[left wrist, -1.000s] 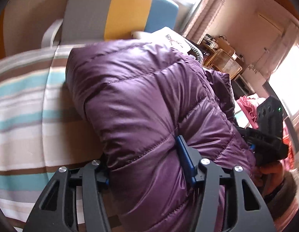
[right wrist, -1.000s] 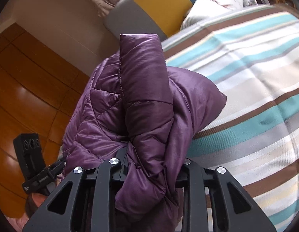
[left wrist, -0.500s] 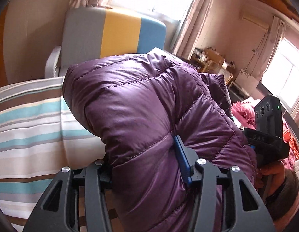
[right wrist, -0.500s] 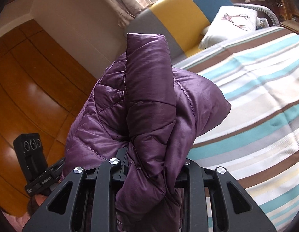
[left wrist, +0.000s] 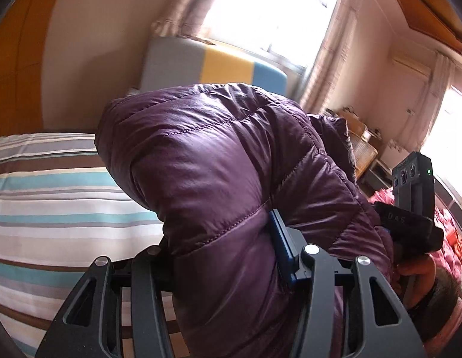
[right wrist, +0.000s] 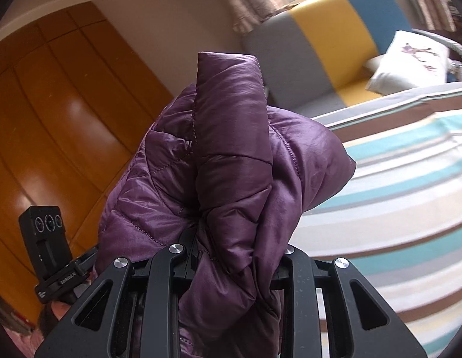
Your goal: Fold large clothes
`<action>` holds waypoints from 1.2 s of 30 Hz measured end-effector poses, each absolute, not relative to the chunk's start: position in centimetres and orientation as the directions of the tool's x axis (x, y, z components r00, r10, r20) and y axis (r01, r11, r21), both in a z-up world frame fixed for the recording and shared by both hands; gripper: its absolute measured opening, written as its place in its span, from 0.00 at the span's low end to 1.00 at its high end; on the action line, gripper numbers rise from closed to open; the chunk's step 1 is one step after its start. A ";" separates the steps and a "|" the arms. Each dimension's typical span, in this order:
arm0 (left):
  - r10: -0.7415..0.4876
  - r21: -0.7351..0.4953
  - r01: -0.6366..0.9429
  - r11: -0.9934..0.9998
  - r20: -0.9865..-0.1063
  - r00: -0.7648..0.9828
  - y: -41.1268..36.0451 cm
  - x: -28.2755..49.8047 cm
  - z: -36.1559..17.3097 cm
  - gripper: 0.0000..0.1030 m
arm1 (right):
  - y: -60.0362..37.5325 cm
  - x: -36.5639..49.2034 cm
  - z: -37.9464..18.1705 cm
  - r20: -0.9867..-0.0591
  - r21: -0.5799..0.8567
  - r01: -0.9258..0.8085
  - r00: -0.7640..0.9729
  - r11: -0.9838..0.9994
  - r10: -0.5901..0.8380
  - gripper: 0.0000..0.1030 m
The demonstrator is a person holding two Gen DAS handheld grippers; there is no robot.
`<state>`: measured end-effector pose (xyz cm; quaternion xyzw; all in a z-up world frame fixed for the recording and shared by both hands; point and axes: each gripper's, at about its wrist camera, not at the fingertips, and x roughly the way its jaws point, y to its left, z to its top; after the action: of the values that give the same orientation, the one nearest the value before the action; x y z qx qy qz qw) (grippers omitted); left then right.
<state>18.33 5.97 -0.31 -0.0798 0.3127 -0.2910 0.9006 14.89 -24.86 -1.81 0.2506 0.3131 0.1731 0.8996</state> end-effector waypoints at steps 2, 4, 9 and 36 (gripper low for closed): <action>-0.564 -0.355 0.438 0.826 -0.510 0.650 8.2 18.7 -0.7 0.48 | -23.0 16.4 -2.1 -0.482 0.555 -0.178 0.727 0.812 0.489 0.26; -0.546 -0.368 0.405 0.837 -0.509 0.665 10.0 19.1 -1.6 0.48 | -21.6 18.1 -2.6 -0.492 0.549 -0.197 0.709 0.812 0.505 0.26; -0.502 -0.387 0.333 0.860 -0.524 0.688 14.2 21.0 -3.9 0.48 | -17.8 21.1 -3.9 -0.517 0.524 -0.244 0.670 0.816 0.533 0.26; -0.228 -0.312 0.055 0.948 -0.551 0.803 19.5 19.6 -7.4 0.80 | -15.7 22.2 -9.5 -0.617 0.517 -0.088 0.651 0.851 0.442 0.49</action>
<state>19.59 19.45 -7.36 -0.1418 0.3049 -0.0751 0.9388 22.15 -15.65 -9.48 0.2272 0.3898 0.1507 0.8796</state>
